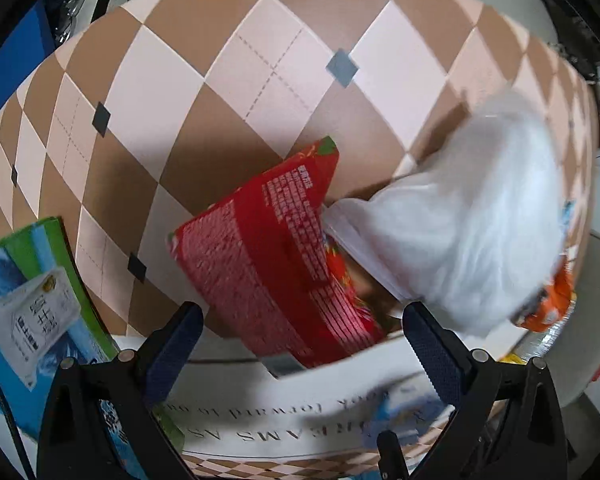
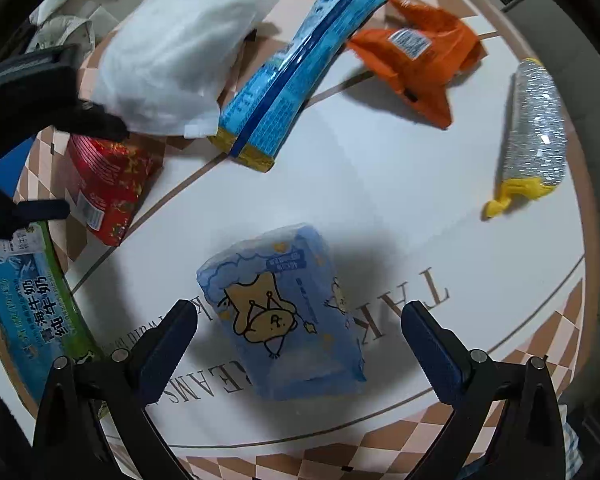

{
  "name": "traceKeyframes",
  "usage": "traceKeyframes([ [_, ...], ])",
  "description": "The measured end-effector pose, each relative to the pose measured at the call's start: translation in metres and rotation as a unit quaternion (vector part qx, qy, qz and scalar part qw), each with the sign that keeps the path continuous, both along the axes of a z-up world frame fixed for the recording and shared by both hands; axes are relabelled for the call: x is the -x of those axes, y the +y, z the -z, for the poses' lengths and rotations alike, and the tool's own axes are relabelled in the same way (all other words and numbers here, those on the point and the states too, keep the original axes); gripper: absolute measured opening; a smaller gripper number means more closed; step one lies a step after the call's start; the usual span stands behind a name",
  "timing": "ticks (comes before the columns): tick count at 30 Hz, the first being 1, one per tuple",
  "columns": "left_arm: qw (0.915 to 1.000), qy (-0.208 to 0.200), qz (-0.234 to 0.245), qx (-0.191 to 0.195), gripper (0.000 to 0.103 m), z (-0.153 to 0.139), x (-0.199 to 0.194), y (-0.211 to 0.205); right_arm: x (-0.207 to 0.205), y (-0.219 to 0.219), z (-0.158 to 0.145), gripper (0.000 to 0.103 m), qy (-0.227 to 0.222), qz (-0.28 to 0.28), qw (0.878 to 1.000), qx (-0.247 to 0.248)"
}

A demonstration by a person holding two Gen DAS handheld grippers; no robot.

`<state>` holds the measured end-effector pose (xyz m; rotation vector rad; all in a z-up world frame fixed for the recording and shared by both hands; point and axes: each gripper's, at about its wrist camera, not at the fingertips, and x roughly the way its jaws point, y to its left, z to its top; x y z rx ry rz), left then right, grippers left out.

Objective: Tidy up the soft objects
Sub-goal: 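Grasp the red snack bag with left tool while right tool grasps tissue pack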

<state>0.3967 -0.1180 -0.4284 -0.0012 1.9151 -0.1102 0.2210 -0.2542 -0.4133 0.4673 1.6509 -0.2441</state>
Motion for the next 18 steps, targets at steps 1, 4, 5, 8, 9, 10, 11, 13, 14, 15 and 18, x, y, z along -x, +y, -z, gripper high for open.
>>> traceKeyframes([
  [1,1.0000,-0.004,0.004,-0.001,0.093,0.001,0.000,-0.001,-0.001,0.002,0.002,0.103,0.002,-0.003,1.000,-0.001],
  [4,0.9991,-0.018,0.028,-0.025,0.057,-0.001,0.007,-0.001,-0.002,0.007,0.012,0.103,0.014,-0.012,1.000,-0.006],
  [5,0.9985,-0.024,0.038,-0.030,0.054,-0.002,0.010,-0.002,-0.002,0.010,0.015,0.103,0.017,-0.016,1.000,-0.008],
  [8,0.9979,-0.033,0.044,-0.033,0.048,-0.007,0.020,0.002,0.003,0.023,0.022,0.099,0.028,-0.028,0.999,-0.009],
  [9,0.9974,-0.039,0.048,-0.038,0.047,-0.009,0.024,0.004,0.004,0.026,0.025,0.088,0.032,-0.030,0.999,-0.008],
  [10,0.9967,-0.045,0.052,-0.041,0.046,-0.012,0.028,0.005,0.006,0.029,0.027,0.071,0.037,-0.032,0.999,-0.004],
  [11,0.9963,-0.051,0.054,-0.042,0.045,-0.016,0.033,0.007,0.007,0.030,0.027,0.069,0.039,-0.033,0.999,0.003],
  [13,0.9955,-0.062,0.060,-0.038,0.044,-0.027,0.043,0.010,0.009,0.033,0.022,0.055,0.031,-0.035,0.999,0.008],
  [14,0.9954,-0.067,0.061,-0.033,0.044,-0.033,0.048,0.012,0.012,0.034,0.018,0.052,0.029,-0.034,0.999,0.008],
  [15,0.9952,-0.072,0.062,-0.025,0.044,-0.040,0.054,0.015,0.013,0.033,0.013,0.048,0.025,-0.033,0.999,0.008],
  [18,0.9931,-0.095,0.068,-0.004,0.044,-0.070,0.073,0.023,0.014,0.036,-0.009,0.047,0.008,-0.032,0.999,0.000],
])
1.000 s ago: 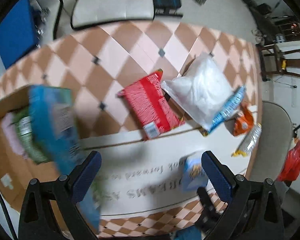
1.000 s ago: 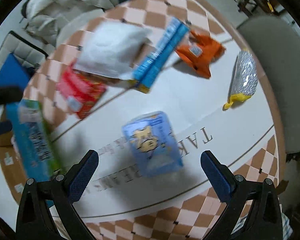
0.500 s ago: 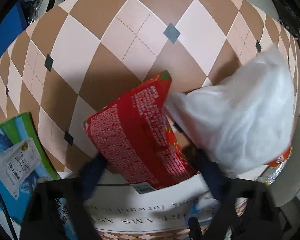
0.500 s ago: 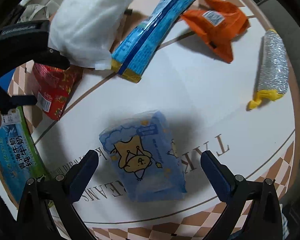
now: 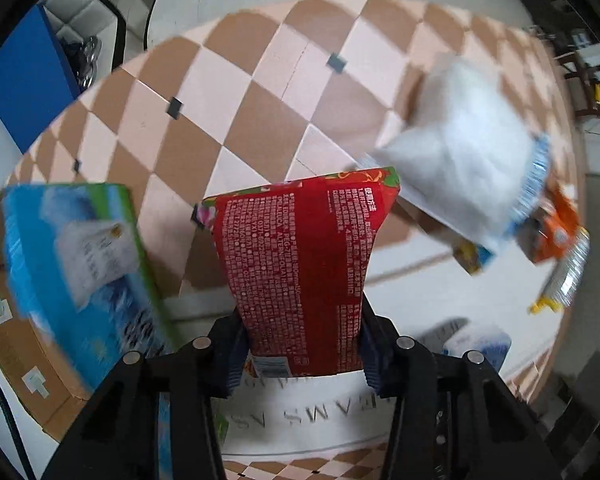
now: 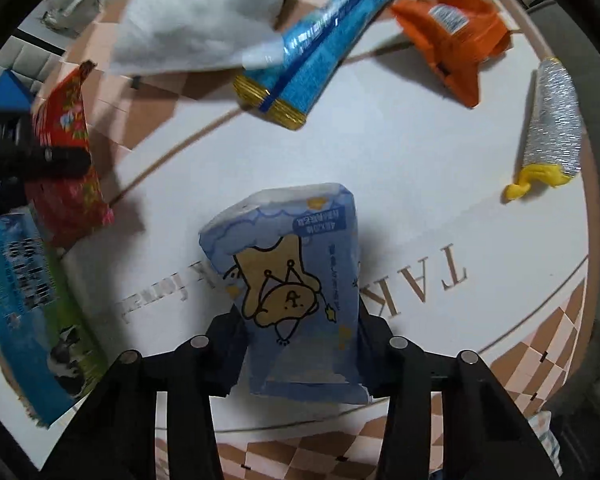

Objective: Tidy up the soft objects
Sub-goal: 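Lower red bag and blue tissue pack into the box, open both tools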

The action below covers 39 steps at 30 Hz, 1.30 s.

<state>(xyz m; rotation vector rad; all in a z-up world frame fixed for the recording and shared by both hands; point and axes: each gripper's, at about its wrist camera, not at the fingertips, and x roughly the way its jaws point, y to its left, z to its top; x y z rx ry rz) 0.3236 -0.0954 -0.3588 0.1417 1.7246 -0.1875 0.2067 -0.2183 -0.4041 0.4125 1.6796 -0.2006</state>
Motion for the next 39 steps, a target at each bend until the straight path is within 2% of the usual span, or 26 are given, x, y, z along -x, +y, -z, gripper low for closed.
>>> traceKeyframes([
  [3,0.9991,-0.029,0.003,0.030,0.044,-0.042,0.018,0.013,0.005,0.011,-0.040,0.047,-0.031,-0.007,0.999,-0.015],
  [8,0.9941,-0.078,-0.006,0.076,0.044,-0.116,0.037,0.062,0.009,0.041,-0.105,0.047,-0.083,-0.035,0.995,-0.045],
  [11,0.9917,-0.103,-0.024,0.073,0.044,-0.145,0.042,0.110,0.006,0.066,-0.139,0.047,-0.106,-0.062,0.990,-0.066],
  [14,0.9905,-0.117,-0.047,0.055,0.044,-0.160,0.052,0.166,0.005,0.102,-0.165,0.047,-0.123,-0.102,0.983,-0.087],
  [17,0.9899,-0.120,-0.074,0.018,0.044,-0.151,0.055,0.217,-0.002,0.153,-0.177,0.047,-0.122,-0.142,0.976,-0.109],
  [19,0.9892,-0.113,-0.093,-0.004,0.044,-0.138,0.053,0.250,-0.007,0.190,-0.173,0.047,-0.116,-0.160,0.973,-0.120],
  [23,0.9892,-0.080,-0.118,-0.032,0.044,-0.103,0.041,0.300,-0.017,0.256,-0.146,0.047,-0.082,-0.180,0.969,-0.147],
  [26,0.9893,-0.050,-0.132,-0.037,0.044,-0.074,0.027,0.327,-0.025,0.297,-0.119,0.047,-0.052,-0.189,0.969,-0.153],
  [32,0.9900,-0.009,-0.133,-0.047,0.044,-0.025,0.002,0.352,-0.033,0.334,-0.069,0.047,0.000,-0.189,0.972,-0.143],
  [39,0.9910,0.012,-0.121,-0.057,0.044,0.005,-0.015,0.357,-0.035,0.336,-0.029,0.047,0.032,-0.183,0.974,-0.130],
])
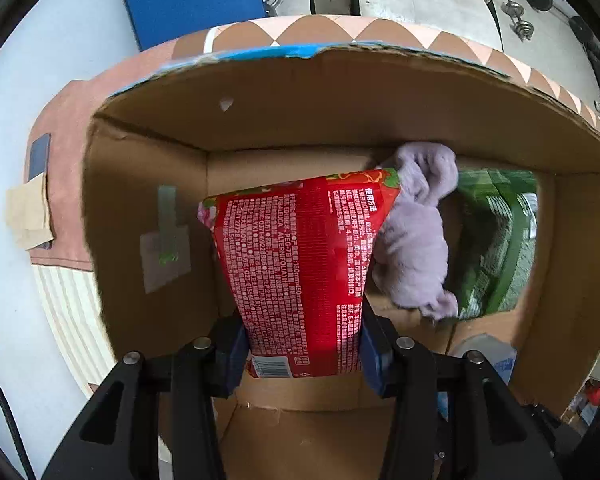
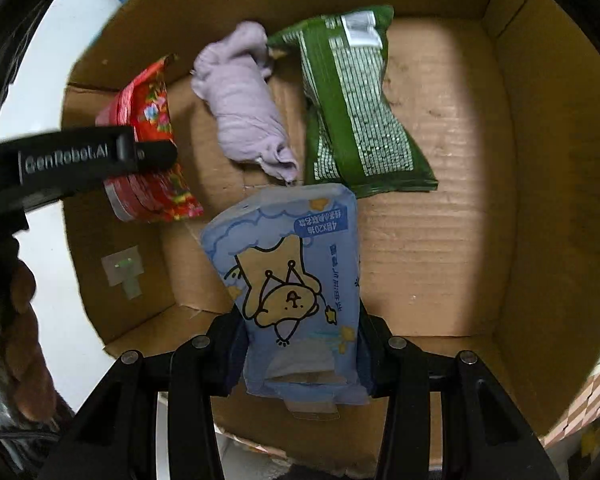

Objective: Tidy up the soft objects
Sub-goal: 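Lower red bag and blue tissue pack into the box, open both tools, then grasp the white plastic bag with left tool while right tool grasps sponge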

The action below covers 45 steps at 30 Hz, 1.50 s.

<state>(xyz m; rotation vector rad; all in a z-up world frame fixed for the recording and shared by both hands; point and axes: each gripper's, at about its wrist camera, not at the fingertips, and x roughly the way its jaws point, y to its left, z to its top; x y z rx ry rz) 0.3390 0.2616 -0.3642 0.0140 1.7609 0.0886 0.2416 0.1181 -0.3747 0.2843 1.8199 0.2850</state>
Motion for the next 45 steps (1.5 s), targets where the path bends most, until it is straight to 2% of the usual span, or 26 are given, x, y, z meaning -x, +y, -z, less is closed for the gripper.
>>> traceKeyframes([
  [5,0.9999,0.015,-0.001,0.000,0.046,0.013,-0.003,0.003,0.001,0.005,0.008,0.051,0.009,-0.009,1.000,0.008],
  [6,0.9998,0.017,-0.004,-0.004,0.046,0.014,-0.003,0.005,0.000,0.008,0.009,0.055,0.011,-0.013,1.000,0.015],
  [7,0.9998,0.017,-0.008,0.005,0.047,0.013,-0.002,0.007,0.000,0.009,0.009,0.064,0.011,-0.017,1.000,0.020],
  [10,0.9996,0.015,-0.019,0.014,0.048,0.007,0.002,0.010,0.000,0.012,0.005,0.077,0.005,-0.020,1.000,0.022],
  [17,0.9988,-0.022,-0.028,0.034,0.048,-0.034,0.025,0.012,0.001,0.002,-0.033,0.077,-0.036,-0.027,0.998,0.038],
  [22,0.9956,-0.077,-0.034,0.041,0.048,-0.078,0.067,0.014,0.007,-0.013,-0.073,0.077,-0.087,-0.033,0.994,0.059],
  [27,0.9907,-0.126,-0.038,0.033,0.048,-0.116,0.103,0.008,0.017,-0.026,-0.103,0.077,-0.126,-0.035,0.989,0.075],
  [33,0.9858,-0.161,-0.042,0.020,0.048,-0.139,0.131,0.003,0.040,-0.029,-0.122,0.077,-0.158,-0.042,0.983,0.085],
  [36,0.9825,-0.181,-0.042,0.014,0.061,-0.150,0.147,0.000,0.050,-0.030,-0.135,0.077,-0.177,-0.046,0.979,0.088],
  [40,0.9791,-0.199,-0.043,0.010,0.064,-0.161,0.162,-0.004,0.062,-0.030,-0.155,0.077,-0.200,-0.054,0.974,0.086],
  [42,0.9783,-0.202,-0.045,0.008,0.079,-0.163,0.167,-0.005,0.065,-0.031,-0.163,0.077,-0.210,-0.056,0.972,0.088],
  [43,0.9781,-0.203,-0.045,0.009,0.093,-0.165,0.170,-0.005,0.067,-0.031,-0.166,0.080,-0.216,-0.057,0.971,0.090],
  [44,0.9779,-0.204,-0.044,0.009,0.100,-0.168,0.173,-0.006,0.068,-0.032,-0.169,0.084,-0.221,-0.058,0.969,0.092],
  [45,0.9772,-0.208,-0.043,0.006,0.100,-0.170,0.175,-0.007,0.069,-0.032,-0.172,0.091,-0.226,-0.057,0.968,0.094],
])
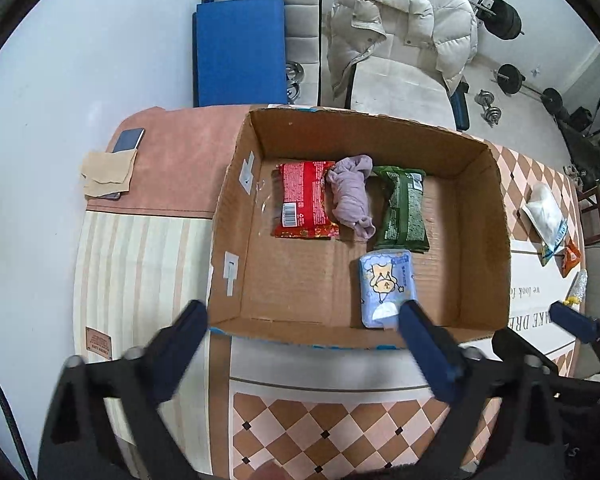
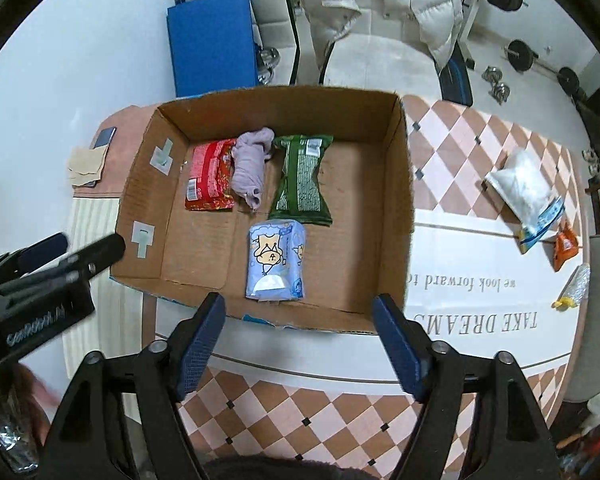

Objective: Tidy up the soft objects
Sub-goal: 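Grasp the white plastic bag with left tool while right tool grasps sponge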

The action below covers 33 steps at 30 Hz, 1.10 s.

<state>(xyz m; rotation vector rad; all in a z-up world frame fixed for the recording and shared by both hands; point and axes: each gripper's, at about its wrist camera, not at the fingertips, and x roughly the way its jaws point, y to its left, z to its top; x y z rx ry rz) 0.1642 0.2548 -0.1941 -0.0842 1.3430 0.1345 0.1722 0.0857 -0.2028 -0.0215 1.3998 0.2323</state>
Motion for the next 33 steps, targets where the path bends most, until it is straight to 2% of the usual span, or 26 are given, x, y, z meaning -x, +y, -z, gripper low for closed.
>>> traceKeyframes([
  [3,0.9999,-0.009,-0.002,-0.012,0.100,-0.005,0.004,-0.001,0.003,-0.003,-0.004,0.094,-0.006,0.000,1.000,-0.005],
  [6,0.9998,-0.014,-0.009,-0.014,0.100,-0.009,0.007,-0.002,0.005,-0.006,-0.007,0.103,-0.012,-0.001,1.000,-0.012],
  [13,0.9995,-0.025,0.001,-0.021,0.100,-0.025,0.008,-0.025,0.008,-0.023,-0.011,0.103,-0.010,0.001,0.999,-0.041],
  [17,0.9984,-0.036,0.031,-0.030,0.100,-0.037,-0.003,-0.064,0.004,-0.063,-0.014,0.103,-0.007,0.032,0.998,-0.059],
  [21,0.9943,-0.041,0.087,-0.047,0.100,-0.037,-0.026,-0.126,0.000,-0.133,-0.012,0.103,-0.003,0.097,0.993,-0.063],
  [25,0.9875,-0.029,0.148,-0.046,0.100,-0.022,-0.058,-0.203,-0.003,-0.230,0.001,0.103,0.006,0.189,0.981,-0.053],
  [27,0.9812,-0.018,0.184,-0.055,0.100,-0.008,-0.075,-0.247,-0.002,-0.281,0.012,0.103,0.014,0.237,0.970,-0.045],
  [30,0.9694,0.006,0.237,-0.062,0.100,0.020,-0.104,-0.315,-0.002,-0.365,0.037,0.103,0.030,0.315,0.948,-0.036],
  [33,0.9596,0.039,0.273,-0.055,0.100,0.052,-0.135,-0.373,-0.005,-0.429,0.061,0.103,0.049,0.364,0.929,-0.037],
])
